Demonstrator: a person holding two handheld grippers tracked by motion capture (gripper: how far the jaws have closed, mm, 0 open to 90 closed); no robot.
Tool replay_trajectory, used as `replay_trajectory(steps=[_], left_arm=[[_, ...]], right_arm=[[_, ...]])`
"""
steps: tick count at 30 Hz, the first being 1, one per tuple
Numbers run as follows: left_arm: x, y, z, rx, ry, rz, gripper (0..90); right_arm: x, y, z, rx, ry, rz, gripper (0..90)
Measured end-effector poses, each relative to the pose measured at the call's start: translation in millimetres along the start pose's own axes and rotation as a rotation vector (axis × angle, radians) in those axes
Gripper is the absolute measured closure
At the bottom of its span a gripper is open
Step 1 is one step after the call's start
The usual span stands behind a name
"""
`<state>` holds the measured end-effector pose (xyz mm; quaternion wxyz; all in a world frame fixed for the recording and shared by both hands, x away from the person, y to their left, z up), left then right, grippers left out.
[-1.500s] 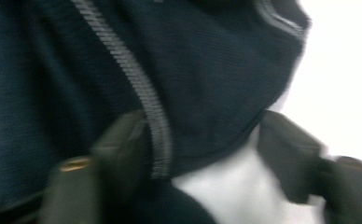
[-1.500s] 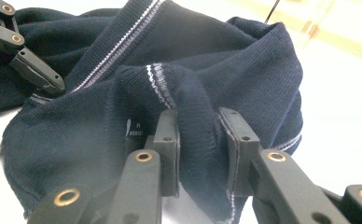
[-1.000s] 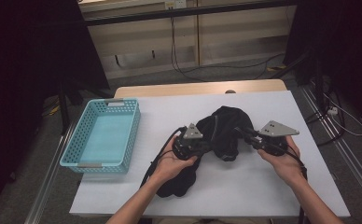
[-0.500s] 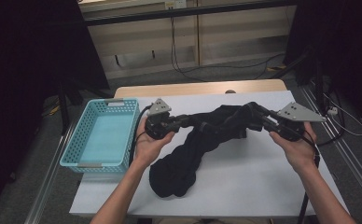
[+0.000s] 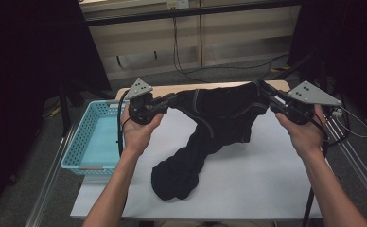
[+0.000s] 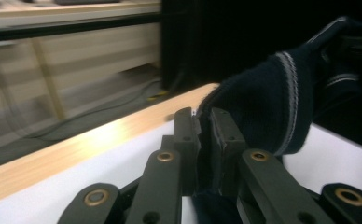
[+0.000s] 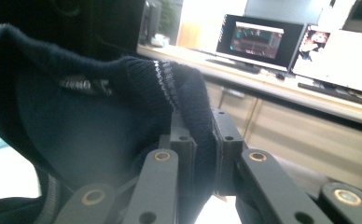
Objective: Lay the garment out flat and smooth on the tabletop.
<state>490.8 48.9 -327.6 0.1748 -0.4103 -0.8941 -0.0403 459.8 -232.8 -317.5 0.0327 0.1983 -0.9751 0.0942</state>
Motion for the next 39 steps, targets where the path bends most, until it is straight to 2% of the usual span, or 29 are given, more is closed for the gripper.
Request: replay_trajectory(steps=[4,8,10,13,16,23,24,28,29,31,32,33,34,36,37,39], left_arm=[[-28.7,10.0,36.7,0.030,0.097,-0.007,82.4],[-50.7,22.5,56.6,0.053,0.148,-0.029,82.2],[-57.5,32.0,58.9,0.083,0.156,-0.038,82.1],[-64.1,45.9,58.3,0.097,0.171,-0.064,82.1],[-69.7,56.9,54.4,0.098,0.182,-0.083,82.1],[-88.7,77.7,42.6,0.110,0.167,-0.117,82.2],[-92.2,80.9,43.0,0.119,0.165,-0.123,82.2],[-103.9,94.4,59.5,0.138,0.222,-0.155,82.0],[-106.4,95.9,64.3,0.160,0.231,-0.152,81.8],[-109.7,93.8,74.9,0.197,0.274,-0.116,77.3],[-110.0,93.8,77.3,0.183,0.273,-0.132,70.7],[-109.6,94.6,78.8,0.177,0.272,-0.158,58.4],[-108.8,93.7,78.8,0.181,0.268,-0.162,47.0],[-106.1,87.6,76.5,0.181,0.253,-0.142,47.3],[-104.7,82.6,74.0,0.178,0.241,-0.128,44.4],[-101.3,71.2,70.7,0.153,0.223,-0.100,40.8]], right_arm=[[-26.4,-1.0,33.2,-0.002,0.096,-0.010,81.8],[-46.2,-0.7,57.3,-0.006,0.150,-0.011,81.6],[-53.3,-1.9,61.4,-0.008,0.155,-0.011,81.6],[-65.7,-7.1,65.6,-0.014,0.161,-0.004,81.6],[-77.5,-14.1,69.8,-0.027,0.173,0.005,81.4],[-102.3,-30.7,76.8,-0.025,0.210,0.045,79.3],[-105.6,-32.6,78.0,-0.024,0.213,0.049,78.5],[-117.4,-40.7,89.2,-0.024,0.248,0.080,72.4],[-119.7,-42.4,93.3,-0.027,0.262,0.089,68.9],[-121.9,-45.1,101.7,-0.028,0.285,0.100,69.1],[-121.8,-45.9,105.8,-0.038,0.295,0.101,68.4],[-121.0,-46.6,109.2,-0.041,0.303,0.102,66.3],[-120.0,-47.0,111.3,-0.049,0.306,0.103,65.1],[-117.7,-47.3,113.6,-0.041,0.314,0.096,64.9],[-116.2,-46.5,113.2,-0.046,0.314,0.091,63.9],[-112.3,-42.7,110.6,-0.052,0.297,0.080,63.4]])
Point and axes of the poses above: each handheld gripper's, and its own axes: x roughly backward along the jaws, z roughly out of its underside, y roughly to its left, the point moved 10 cm from there along -x, roughly forward along the jaws, and after that the axes turned 1 degree about z, right-handed, at the moved point
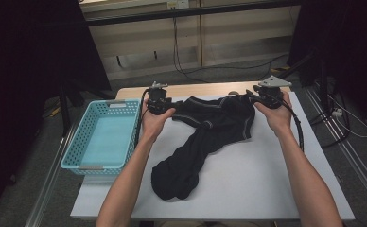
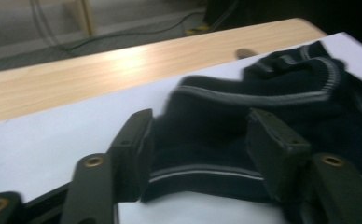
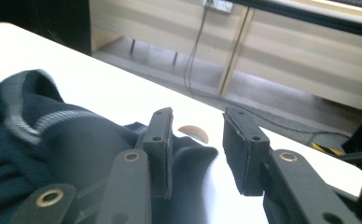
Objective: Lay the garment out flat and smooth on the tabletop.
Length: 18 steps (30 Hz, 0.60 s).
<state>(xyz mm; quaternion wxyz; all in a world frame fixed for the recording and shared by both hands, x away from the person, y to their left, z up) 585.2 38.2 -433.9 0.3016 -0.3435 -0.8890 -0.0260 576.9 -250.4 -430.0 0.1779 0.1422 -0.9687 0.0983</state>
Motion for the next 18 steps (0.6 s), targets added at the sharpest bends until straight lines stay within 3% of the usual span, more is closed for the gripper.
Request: replay_trajectory(steps=[3,6,8,10,13,15,18], left_arm=[[10.5,-20.9,5.2,-0.080,-0.006,0.026,33.6],[22.0,-37.3,14.6,-0.125,-0.006,0.047,25.7],[28.2,-47.6,23.7,-0.184,0.007,0.060,22.9],[33.0,-57.1,34.2,-0.202,0.023,0.086,20.8],[40.2,-70.7,48.3,-0.245,0.034,0.090,17.7],[47.6,-82.2,55.6,-0.281,0.037,0.111,16.5],[59.1,-98.3,67.9,-0.301,0.033,0.139,15.1]], right_arm=[[10.0,12.3,2.7,0.018,-0.004,-0.036,62.0],[23.9,29.4,8.7,0.047,0.010,-0.088,59.8],[35.4,40.1,9.7,0.064,0.007,-0.114,56.9],[46.3,49.5,8.0,0.055,-0.007,-0.140,56.2],[58.4,65.2,8.4,0.059,-0.019,-0.181,52.0],[64.8,76.9,12.7,0.061,-0.022,-0.215,51.2],[73.0,92.1,24.7,0.073,-0.002,-0.246,50.0]])
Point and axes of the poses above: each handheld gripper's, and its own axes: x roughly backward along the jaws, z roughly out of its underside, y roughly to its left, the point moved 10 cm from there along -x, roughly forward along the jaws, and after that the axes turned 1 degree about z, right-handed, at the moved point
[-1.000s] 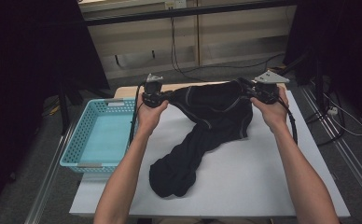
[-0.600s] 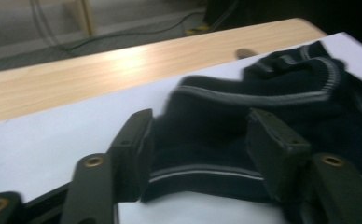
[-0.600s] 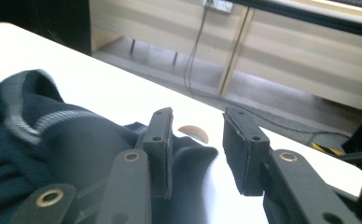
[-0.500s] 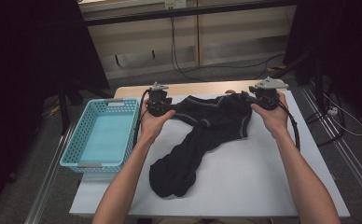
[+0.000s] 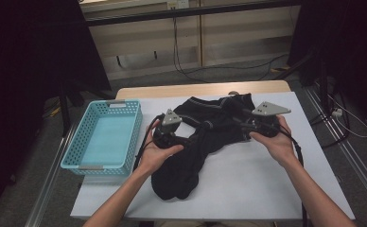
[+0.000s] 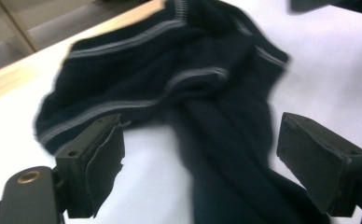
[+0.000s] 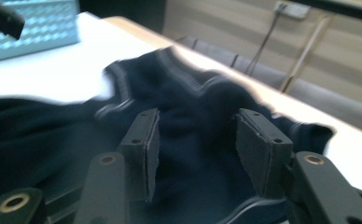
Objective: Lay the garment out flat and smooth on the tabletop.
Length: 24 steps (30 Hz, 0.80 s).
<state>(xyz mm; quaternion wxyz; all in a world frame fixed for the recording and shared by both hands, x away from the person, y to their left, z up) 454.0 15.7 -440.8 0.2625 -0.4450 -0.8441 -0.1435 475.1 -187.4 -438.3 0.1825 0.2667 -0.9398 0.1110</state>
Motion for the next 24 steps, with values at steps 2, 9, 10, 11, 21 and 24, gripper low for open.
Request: replay_trajectory(steps=[2,9,10,11,21,24], left_arm=[[4.5,-10.8,7.4,-0.027,0.019,0.003,15.7],[25.3,-64.3,34.0,-0.093,0.064,0.136,43.5],[26.6,-70.2,36.9,-0.092,0.065,0.154,43.2],[26.1,-75.3,40.2,-0.086,0.062,0.168,43.1],[-1.9,-75.9,85.4,-0.147,0.203,0.075,33.4],[-9.3,-74.9,89.0,-0.151,0.219,0.061,33.7]], right_arm=[[4.1,11.0,7.8,0.007,0.010,-0.024,51.9],[23.9,37.8,30.6,0.044,0.060,-0.072,53.3],[27.3,42.9,33.6,0.034,0.062,-0.085,53.5],[29.6,46.5,35.5,0.035,0.050,-0.088,53.8],[33.8,81.4,66.2,0.034,0.092,-0.160,50.0],[35.0,87.7,65.2,0.036,0.082,-0.177,49.0]])
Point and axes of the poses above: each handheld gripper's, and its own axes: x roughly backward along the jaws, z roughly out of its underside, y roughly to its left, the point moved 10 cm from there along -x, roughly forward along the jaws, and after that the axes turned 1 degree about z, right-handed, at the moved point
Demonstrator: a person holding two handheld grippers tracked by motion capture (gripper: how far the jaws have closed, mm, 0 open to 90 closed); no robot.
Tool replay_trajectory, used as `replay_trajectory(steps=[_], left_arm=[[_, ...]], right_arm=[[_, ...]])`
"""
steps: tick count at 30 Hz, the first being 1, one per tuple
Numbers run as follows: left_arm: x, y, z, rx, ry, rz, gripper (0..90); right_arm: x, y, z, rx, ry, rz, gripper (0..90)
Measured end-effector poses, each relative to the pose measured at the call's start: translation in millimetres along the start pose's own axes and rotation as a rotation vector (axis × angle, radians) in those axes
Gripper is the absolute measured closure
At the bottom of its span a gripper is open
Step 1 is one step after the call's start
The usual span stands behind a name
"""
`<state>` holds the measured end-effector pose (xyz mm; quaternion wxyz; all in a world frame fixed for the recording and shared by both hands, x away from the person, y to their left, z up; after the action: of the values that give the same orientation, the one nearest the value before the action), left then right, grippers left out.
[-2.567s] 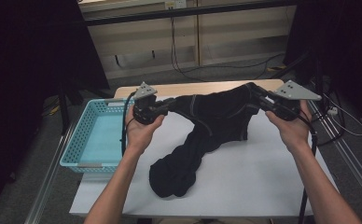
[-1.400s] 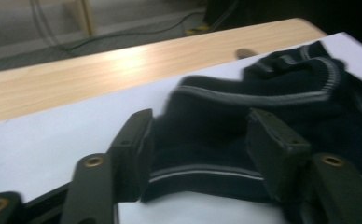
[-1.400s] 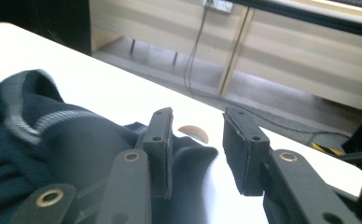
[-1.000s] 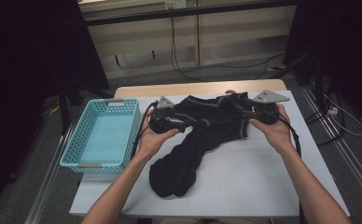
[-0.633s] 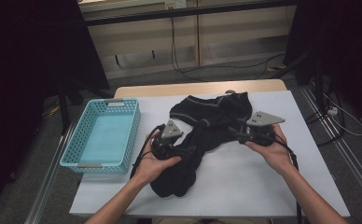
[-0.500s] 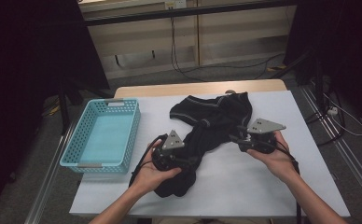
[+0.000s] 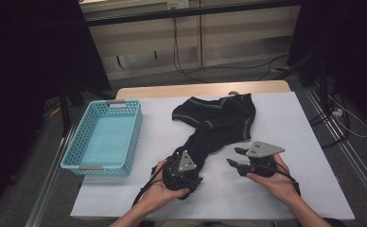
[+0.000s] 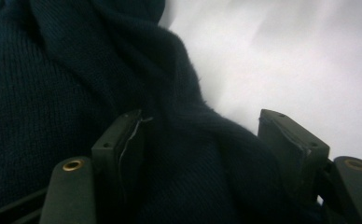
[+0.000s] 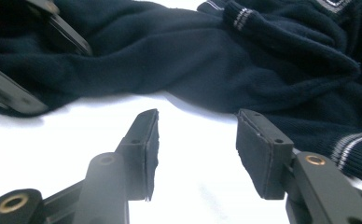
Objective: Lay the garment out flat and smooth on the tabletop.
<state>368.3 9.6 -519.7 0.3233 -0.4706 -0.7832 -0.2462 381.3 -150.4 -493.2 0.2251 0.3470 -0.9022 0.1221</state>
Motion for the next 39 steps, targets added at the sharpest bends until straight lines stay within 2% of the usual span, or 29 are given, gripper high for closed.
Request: replay_trajectory(steps=[2,3,4,5,6,8,12,14,16,17,19,23,26,28,32,35,37,38,39], left_arm=[[-1.0,1.3,-0.5,0.001,0.017,-0.025,40.5],[-0.2,3.3,-0.7,-0.010,0.024,-0.044,46.7],[1.2,8.5,0.1,-0.030,0.034,-0.081,58.0],[1.7,10.6,0.0,-0.001,0.027,-0.066,68.0],[3.1,12.7,-1.4,0.031,0.013,-0.047,70.9],[6.6,13.5,-3.4,0.048,-0.006,-0.020,76.5],[22.9,8.9,-17.8,0.053,-0.076,0.039,77.2],[35.6,9.4,-29.7,0.077,-0.141,0.051,77.3],[46.9,14.6,-37.5,0.095,-0.179,0.044,77.4],[51.6,19.3,-40.1,0.095,-0.189,0.036,77.4],[58.4,30.4,-44.0,0.116,-0.210,0.015,77.3],[69.8,49.5,-49.8,0.170,-0.249,-0.001,77.4],[76.7,60.6,-55.9,0.200,-0.276,-0.001,77.4],[80.3,65.1,-59.5,0.215,-0.292,-0.003,77.7],[85.7,71.1,-61.3,0.237,-0.313,-0.006,78.0],[87.4,74.7,-61.2,0.239,-0.316,-0.016,78.1],[88.2,76.1,-61.4,0.236,-0.316,-0.019,78.3],[88.2,76.3,-61.7,0.236,-0.317,-0.016,78.3],[87.9,76.3,-61.6,0.234,-0.317,-0.014,78.3]], right_arm=[[-3.1,1.3,1.8,-0.001,0.011,-0.003,49.0],[-4.9,2.4,3.2,0.000,0.020,-0.006,49.0],[-6.8,4.3,4.1,0.001,0.027,-0.013,49.0],[-8.4,6.5,4.5,0.006,0.032,-0.021,49.1],[-9.9,8.4,4.5,0.013,0.035,-0.025,49.0],[-11.9,11.1,3.8,0.026,0.037,-0.030,49.1],[-13.8,8.6,4.8,0.033,0.044,-0.019,49.1],[-14.2,2.8,5.4,0.027,0.044,-0.004,49.1],[-15.4,-4.6,6.1,0.005,0.044,0.023,47.0],[-16.5,-8.6,7.4,0.008,0.055,0.043,46.9],[-19.0,-14.5,9.0,0.006,0.066,0.052,47.1],[-27.5,-31.5,9.3,-0.003,0.079,0.096,48.0],[-36.0,-40.0,8.2,-0.020,0.082,0.119,43.9],[-43.5,-42.1,10.4,-0.022,0.129,0.114,43.2],[-53.6,-41.2,8.8,0.018,0.157,0.108,42.7],[-56.4,-46.5,6.8,-0.005,0.156,0.124,42.5],[-58.3,-50.3,3.5,0.003,0.134,0.137,43.0],[-59.9,-51.3,3.4,-0.001,0.139,0.137,43.1],[-62.8,-51.6,5.5,-0.002,0.166,0.128,43.4]])
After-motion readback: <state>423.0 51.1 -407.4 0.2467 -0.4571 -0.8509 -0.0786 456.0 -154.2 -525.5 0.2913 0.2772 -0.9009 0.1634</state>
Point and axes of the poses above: each handheld gripper's, and its own axes: x roughly backward along the jaws, z roughly out of its underside, y roughly to its left, the point moved 10 cm from there along -x, roughly forward along the jaws, and after that the axes turned 1 degree about z, right-handed, at the moved point
